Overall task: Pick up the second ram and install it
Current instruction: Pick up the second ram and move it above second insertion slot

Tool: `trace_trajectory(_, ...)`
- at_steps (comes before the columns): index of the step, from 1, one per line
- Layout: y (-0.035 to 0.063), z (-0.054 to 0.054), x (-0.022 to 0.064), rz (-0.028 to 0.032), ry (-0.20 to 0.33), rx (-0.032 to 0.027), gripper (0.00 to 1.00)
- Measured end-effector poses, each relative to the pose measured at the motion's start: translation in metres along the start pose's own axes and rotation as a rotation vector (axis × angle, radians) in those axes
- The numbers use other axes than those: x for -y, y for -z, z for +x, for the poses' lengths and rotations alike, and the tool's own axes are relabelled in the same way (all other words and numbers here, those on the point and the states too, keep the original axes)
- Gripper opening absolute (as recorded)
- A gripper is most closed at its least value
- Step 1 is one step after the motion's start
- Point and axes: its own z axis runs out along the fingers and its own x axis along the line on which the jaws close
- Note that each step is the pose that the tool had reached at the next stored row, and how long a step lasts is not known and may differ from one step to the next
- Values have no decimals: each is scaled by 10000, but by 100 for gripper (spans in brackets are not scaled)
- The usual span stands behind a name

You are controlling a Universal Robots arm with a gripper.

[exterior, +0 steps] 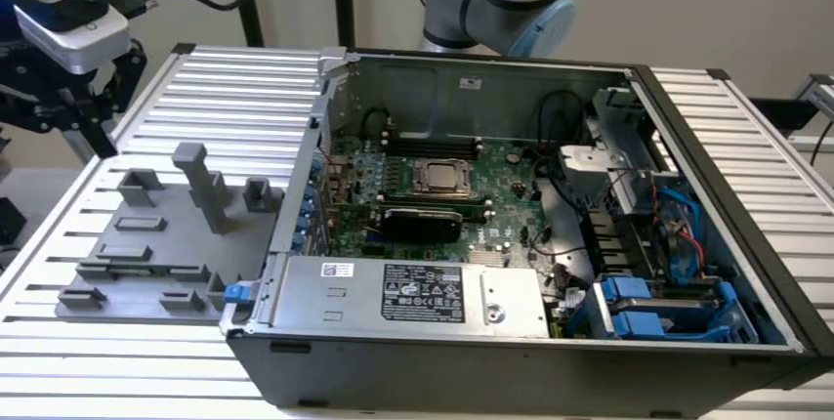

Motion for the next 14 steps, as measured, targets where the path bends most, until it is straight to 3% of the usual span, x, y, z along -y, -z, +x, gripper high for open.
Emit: trace_trajectory(14, -91, 2, 2, -52, 2543, -66, 11)
